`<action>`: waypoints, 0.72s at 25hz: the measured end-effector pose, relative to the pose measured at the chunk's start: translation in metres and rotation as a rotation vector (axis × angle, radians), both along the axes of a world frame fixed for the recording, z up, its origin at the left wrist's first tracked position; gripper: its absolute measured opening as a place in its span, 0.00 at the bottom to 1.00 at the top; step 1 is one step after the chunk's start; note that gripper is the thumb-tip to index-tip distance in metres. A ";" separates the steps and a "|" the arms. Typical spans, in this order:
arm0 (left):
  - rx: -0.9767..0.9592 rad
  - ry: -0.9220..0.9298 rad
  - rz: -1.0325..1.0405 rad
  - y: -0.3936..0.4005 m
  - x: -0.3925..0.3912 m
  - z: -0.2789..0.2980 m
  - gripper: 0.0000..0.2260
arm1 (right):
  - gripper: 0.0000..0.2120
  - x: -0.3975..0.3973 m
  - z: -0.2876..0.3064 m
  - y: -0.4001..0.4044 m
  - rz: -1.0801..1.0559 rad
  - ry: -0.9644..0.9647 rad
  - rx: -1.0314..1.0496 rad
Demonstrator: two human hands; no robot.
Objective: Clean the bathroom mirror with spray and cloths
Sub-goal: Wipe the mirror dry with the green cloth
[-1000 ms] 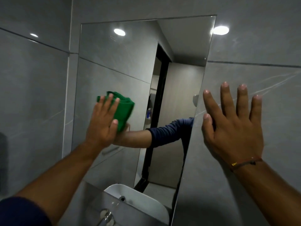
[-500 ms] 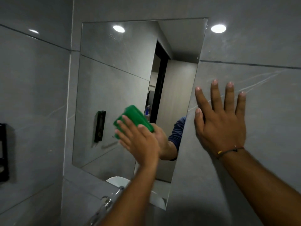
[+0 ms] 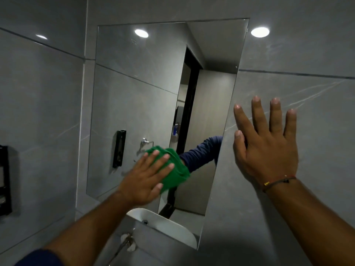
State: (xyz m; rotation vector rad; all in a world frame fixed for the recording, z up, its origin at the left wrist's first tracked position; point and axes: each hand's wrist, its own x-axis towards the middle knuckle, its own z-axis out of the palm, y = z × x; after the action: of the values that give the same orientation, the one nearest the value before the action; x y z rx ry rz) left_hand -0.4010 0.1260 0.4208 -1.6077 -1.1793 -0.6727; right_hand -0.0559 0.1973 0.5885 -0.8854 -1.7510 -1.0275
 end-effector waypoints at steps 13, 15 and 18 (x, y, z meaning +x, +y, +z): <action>0.445 -1.849 0.096 0.000 0.003 -0.004 0.28 | 0.33 -0.005 -0.001 0.010 -0.014 0.004 0.089; 0.363 -1.808 0.023 0.005 0.088 -0.001 0.30 | 0.33 -0.005 -0.001 0.008 -0.004 0.005 0.064; 0.177 -1.412 -0.082 0.011 0.209 -0.016 0.30 | 0.33 -0.005 -0.001 0.005 0.008 0.008 0.035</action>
State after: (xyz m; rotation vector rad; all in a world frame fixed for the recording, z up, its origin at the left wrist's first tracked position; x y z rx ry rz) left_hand -0.1916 0.1375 0.4046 -0.8856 -1.8935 -2.0599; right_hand -0.0607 0.2022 0.5873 -0.8590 -1.7233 -1.0452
